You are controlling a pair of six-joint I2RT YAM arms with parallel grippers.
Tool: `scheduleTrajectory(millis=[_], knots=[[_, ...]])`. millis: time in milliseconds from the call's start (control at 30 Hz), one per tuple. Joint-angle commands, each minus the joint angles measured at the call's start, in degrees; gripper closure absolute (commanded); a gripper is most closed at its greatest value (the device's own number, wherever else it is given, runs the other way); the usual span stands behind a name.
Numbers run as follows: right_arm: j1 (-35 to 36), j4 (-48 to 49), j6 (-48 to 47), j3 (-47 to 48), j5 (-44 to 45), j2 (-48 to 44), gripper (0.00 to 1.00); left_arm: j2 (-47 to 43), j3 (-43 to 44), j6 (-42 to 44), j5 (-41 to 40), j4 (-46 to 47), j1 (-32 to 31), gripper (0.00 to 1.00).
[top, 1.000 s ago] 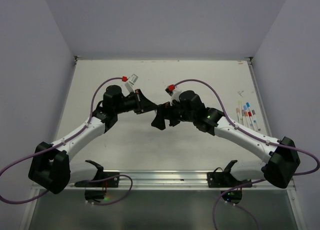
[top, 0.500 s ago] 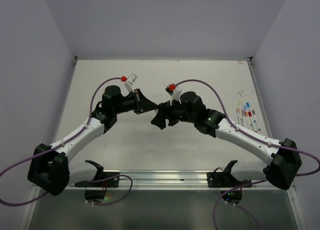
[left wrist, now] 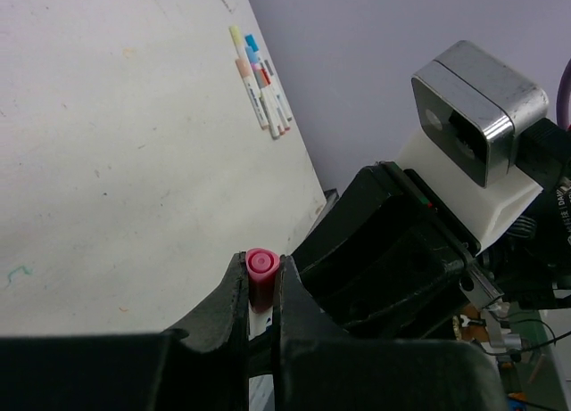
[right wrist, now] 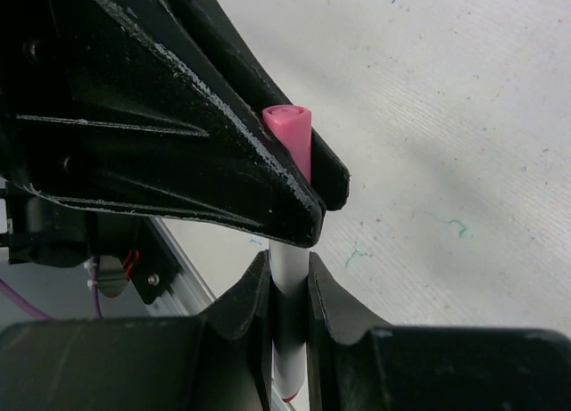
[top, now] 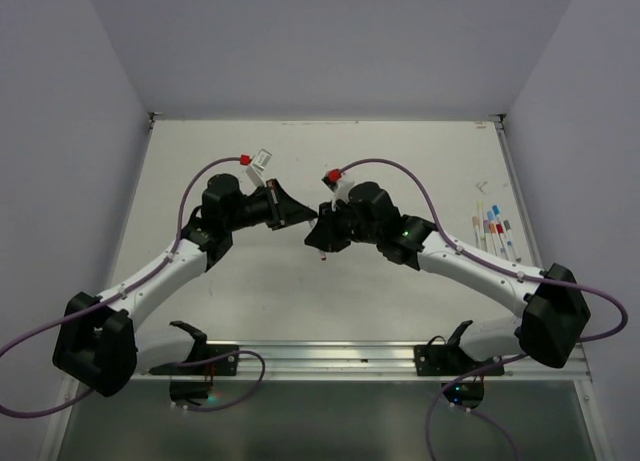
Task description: Open the pen caps
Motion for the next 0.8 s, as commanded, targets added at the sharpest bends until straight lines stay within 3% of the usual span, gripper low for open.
scheduleTrajectory(millis=[0, 133, 433, 567, 767], knots=[[0.9, 2.5, 0.4, 2.4, 2.0, 0.3, 1.0, -1.9, 0.8, 1.2, -4.7, -3.6, -0.3, 1.0], [3.6, -0.7, -1.0, 2.9, 7.4, 1.9, 1.0, -1.6, 3.9, 4.5, -18.6, -12.2, -0.2, 1.0], [11.0, -4.8, -5.4, 4.4, 30.0, 6.9, 1.0, 1.1, 11.4, 5.7, -29.4, -23.8, 3.6, 1.0], [11.2, -2.8, -3.8, 4.1, 28.2, 7.7, 1.0, 2.7, 14.5, 9.2, -29.2, -23.9, 4.8, 1.0], [10.8, -15.2, -0.8, 17.6, 29.8, 20.8, 1.0, 11.8, 21.7, 19.1, -41.3, -38.7, 7.8, 1.0]])
